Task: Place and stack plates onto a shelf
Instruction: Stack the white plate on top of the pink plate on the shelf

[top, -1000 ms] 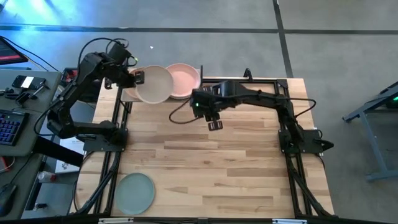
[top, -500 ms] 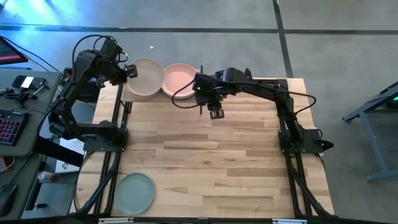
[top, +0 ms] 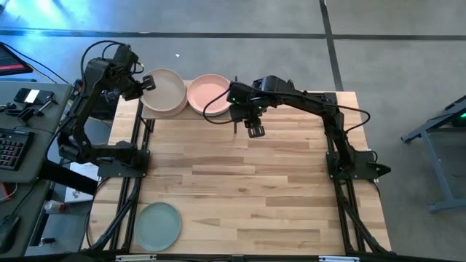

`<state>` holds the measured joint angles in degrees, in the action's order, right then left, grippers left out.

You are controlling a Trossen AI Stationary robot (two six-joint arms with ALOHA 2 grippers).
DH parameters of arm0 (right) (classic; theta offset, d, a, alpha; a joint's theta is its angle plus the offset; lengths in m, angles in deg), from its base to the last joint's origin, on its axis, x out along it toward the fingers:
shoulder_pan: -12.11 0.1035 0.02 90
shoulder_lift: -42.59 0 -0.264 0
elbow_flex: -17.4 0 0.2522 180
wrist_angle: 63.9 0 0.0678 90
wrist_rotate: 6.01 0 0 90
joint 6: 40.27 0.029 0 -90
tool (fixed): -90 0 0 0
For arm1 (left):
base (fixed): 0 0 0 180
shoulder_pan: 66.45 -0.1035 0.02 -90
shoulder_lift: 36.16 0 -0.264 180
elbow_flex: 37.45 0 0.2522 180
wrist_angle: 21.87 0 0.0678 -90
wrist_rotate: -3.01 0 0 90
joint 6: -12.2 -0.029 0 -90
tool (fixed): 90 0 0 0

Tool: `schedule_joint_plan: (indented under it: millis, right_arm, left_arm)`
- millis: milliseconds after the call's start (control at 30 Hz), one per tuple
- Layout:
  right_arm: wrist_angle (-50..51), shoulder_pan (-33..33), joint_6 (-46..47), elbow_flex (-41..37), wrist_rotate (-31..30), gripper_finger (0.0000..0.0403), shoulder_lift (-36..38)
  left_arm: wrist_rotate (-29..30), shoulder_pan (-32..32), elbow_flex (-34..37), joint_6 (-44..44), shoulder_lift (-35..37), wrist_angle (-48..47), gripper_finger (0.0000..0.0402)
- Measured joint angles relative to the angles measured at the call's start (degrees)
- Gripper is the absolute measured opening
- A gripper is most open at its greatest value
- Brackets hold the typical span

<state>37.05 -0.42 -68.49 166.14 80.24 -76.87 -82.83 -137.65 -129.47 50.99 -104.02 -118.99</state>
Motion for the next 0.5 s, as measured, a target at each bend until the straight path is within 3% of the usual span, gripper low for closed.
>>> schedule_joint_plan:
  millis: [500]
  right_arm:
    - [0.0, 0.0, -0.4, 0.0, 0.2, 0.0155, 0.0]
  left_arm:
    - [0.2, 2.7, 0.0, 1.6, -4.6, 0.1, 0.0001]
